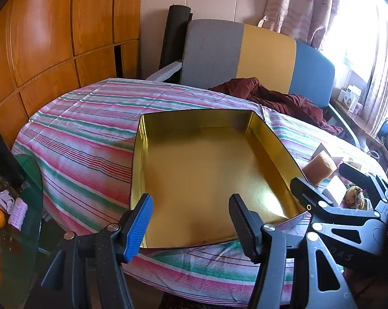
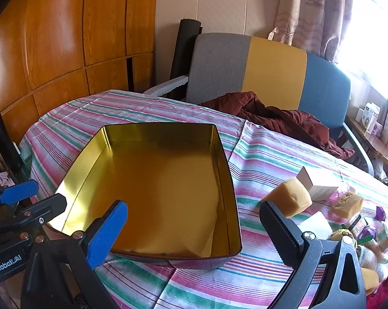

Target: Organize objects

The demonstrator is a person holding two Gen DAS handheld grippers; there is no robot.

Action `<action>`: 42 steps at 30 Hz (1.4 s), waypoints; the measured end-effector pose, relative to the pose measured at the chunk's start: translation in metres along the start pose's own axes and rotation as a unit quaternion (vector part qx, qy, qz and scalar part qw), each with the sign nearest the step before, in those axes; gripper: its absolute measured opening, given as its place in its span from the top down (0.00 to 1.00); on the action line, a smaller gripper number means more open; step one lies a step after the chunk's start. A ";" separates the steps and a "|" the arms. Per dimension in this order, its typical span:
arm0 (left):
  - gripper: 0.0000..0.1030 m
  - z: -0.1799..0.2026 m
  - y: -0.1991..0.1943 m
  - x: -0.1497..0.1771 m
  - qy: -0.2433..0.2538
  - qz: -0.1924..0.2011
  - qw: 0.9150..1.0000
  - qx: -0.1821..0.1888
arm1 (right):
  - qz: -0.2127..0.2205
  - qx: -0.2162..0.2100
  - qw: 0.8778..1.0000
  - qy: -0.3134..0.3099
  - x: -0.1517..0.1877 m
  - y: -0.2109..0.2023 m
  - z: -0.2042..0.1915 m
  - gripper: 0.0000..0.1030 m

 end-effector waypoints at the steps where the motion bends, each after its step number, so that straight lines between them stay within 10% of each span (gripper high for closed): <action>1: 0.40 0.002 0.001 0.000 0.002 -0.001 1.000 0.001 | 0.001 0.001 1.000 0.000 0.000 0.000 0.001 0.00; 16: 0.40 0.064 -0.004 -0.021 0.102 0.022 0.993 0.052 | -0.002 0.033 0.998 0.052 0.017 -0.013 0.076 0.00; 27: 0.40 0.175 0.002 -0.042 0.231 0.044 0.964 0.124 | -0.036 0.132 0.981 0.135 0.066 -0.047 0.200 0.00; 42: 0.40 0.297 0.074 -0.031 0.294 -0.042 0.934 0.198 | -0.036 0.139 0.971 0.189 0.063 -0.050 0.259 0.00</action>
Point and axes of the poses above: each gripper's, at about its wrist camera, not at the fingertips, and y roughly the way its jaws point, z to its right, x to its underside, the point moved 9 cm from there along y, roughly the way its jaws point, and after that the axes turned 6 degrees about -x, right-handed, at the moved point
